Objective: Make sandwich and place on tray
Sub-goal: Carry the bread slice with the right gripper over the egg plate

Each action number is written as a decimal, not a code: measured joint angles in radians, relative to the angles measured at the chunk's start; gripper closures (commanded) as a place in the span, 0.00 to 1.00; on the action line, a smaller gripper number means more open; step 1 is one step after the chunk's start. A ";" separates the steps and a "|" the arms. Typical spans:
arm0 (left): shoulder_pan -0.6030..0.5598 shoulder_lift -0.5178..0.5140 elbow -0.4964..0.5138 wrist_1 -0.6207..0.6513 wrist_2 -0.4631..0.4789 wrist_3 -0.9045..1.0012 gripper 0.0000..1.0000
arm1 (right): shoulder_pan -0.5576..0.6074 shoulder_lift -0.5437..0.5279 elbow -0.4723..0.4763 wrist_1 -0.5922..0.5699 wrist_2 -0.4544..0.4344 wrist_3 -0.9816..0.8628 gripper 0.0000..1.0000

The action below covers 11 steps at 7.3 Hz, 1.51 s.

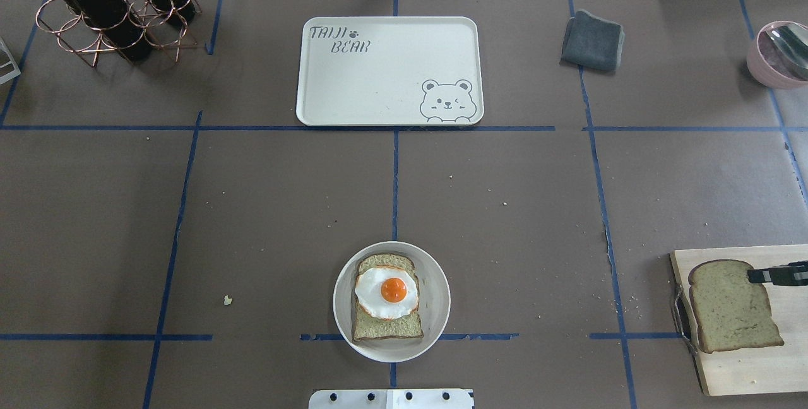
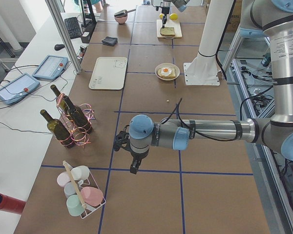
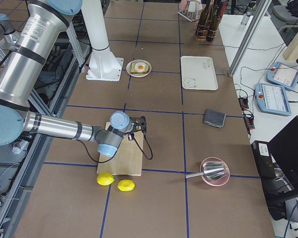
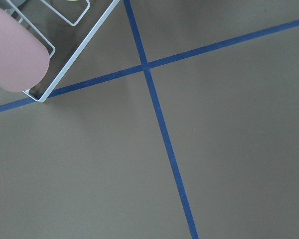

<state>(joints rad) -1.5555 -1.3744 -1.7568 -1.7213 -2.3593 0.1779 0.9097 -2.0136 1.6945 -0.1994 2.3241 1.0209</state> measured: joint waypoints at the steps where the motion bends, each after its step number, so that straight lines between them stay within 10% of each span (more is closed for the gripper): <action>1: 0.000 0.000 0.000 -0.001 0.000 0.000 0.00 | 0.044 0.017 0.023 0.001 0.065 0.005 1.00; 7: 0.000 0.001 0.004 -0.001 0.000 -0.001 0.00 | -0.027 0.506 0.059 -0.205 0.100 0.272 1.00; 11: 0.000 0.005 0.010 -0.001 -0.001 -0.003 0.00 | -0.406 0.729 0.059 -0.339 -0.358 0.338 1.00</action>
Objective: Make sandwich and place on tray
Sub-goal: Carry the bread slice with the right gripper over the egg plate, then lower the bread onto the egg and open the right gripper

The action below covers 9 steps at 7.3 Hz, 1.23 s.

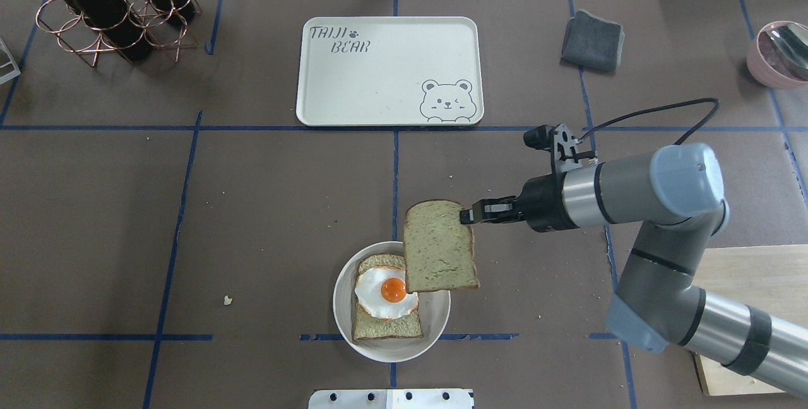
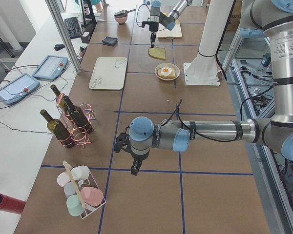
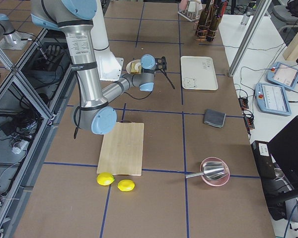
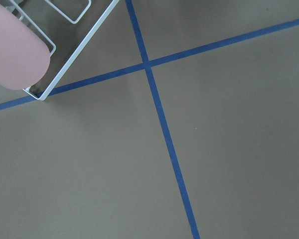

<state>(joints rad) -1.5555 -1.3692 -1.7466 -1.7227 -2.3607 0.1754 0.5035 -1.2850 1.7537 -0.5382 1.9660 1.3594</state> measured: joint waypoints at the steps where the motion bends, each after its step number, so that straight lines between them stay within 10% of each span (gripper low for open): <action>1: 0.000 0.001 0.001 0.000 0.000 0.000 0.00 | -0.057 0.031 0.003 -0.029 -0.074 0.012 1.00; 9: 0.000 0.005 0.004 0.000 0.001 -0.002 0.00 | -0.209 0.040 -0.016 -0.054 -0.248 0.056 1.00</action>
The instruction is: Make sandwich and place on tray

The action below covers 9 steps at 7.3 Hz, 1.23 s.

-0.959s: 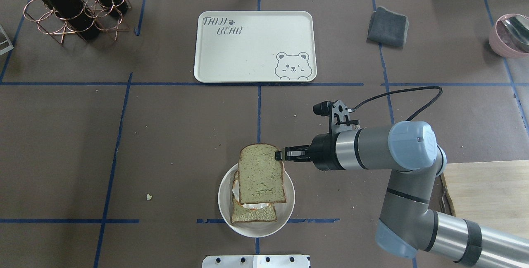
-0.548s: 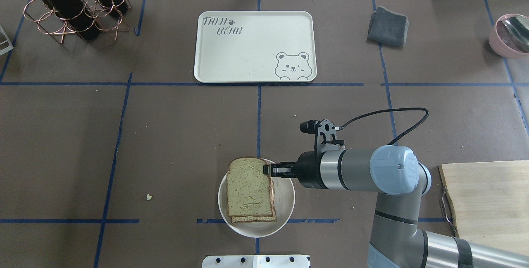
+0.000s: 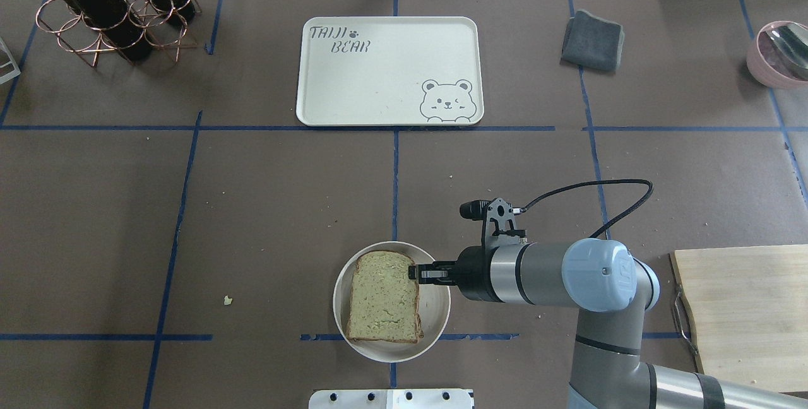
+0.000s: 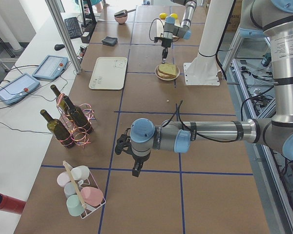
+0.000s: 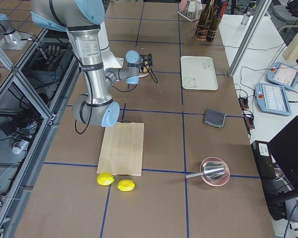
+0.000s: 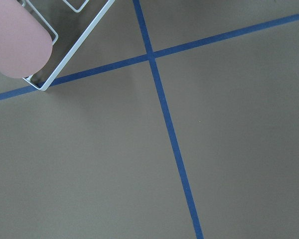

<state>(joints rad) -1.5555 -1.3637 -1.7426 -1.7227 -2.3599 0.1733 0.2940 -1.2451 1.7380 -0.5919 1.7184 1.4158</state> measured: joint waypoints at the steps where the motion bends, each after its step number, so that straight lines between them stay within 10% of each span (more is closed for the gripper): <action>1: 0.000 0.000 0.000 0.000 0.000 0.000 0.00 | 0.000 -0.001 -0.005 0.000 0.000 -0.004 0.97; 2: 0.000 0.000 0.000 0.000 0.000 0.000 0.00 | -0.001 -0.001 -0.007 0.000 -0.001 -0.007 0.01; 6: 0.000 0.000 -0.001 0.000 0.000 0.001 0.00 | 0.046 0.005 0.005 -0.074 0.009 -0.011 0.00; 9: 0.000 -0.007 -0.020 0.001 0.007 0.002 0.00 | 0.276 0.014 0.019 -0.359 0.239 -0.086 0.00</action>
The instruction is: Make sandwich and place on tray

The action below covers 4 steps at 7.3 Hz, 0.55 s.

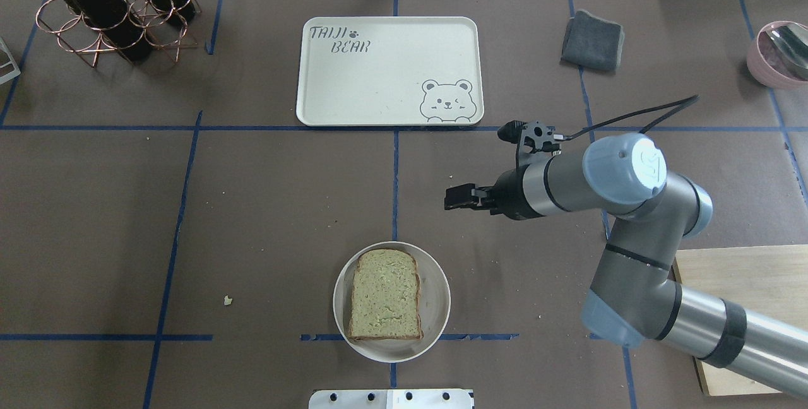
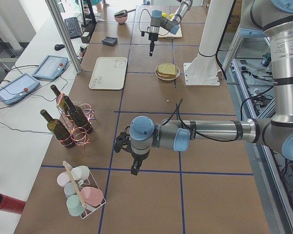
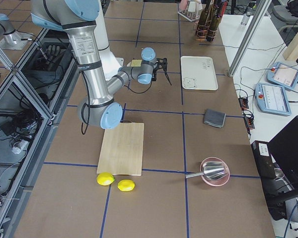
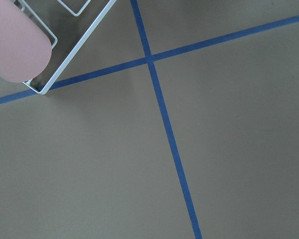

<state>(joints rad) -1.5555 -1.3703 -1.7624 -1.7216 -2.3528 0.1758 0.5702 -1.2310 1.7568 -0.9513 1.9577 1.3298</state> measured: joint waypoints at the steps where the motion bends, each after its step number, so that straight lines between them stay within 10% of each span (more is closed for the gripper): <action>1: 0.002 0.000 -0.017 -0.006 0.011 0.001 0.00 | 0.060 0.000 0.009 -0.135 0.036 -0.076 0.00; 4: 0.024 -0.009 -0.053 -0.108 0.057 0.001 0.00 | 0.217 -0.081 0.115 -0.518 0.068 -0.489 0.00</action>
<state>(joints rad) -1.5317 -1.3793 -1.8154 -1.8294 -2.2961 0.1764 0.7869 -1.3122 1.8719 -1.4693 2.0252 0.8408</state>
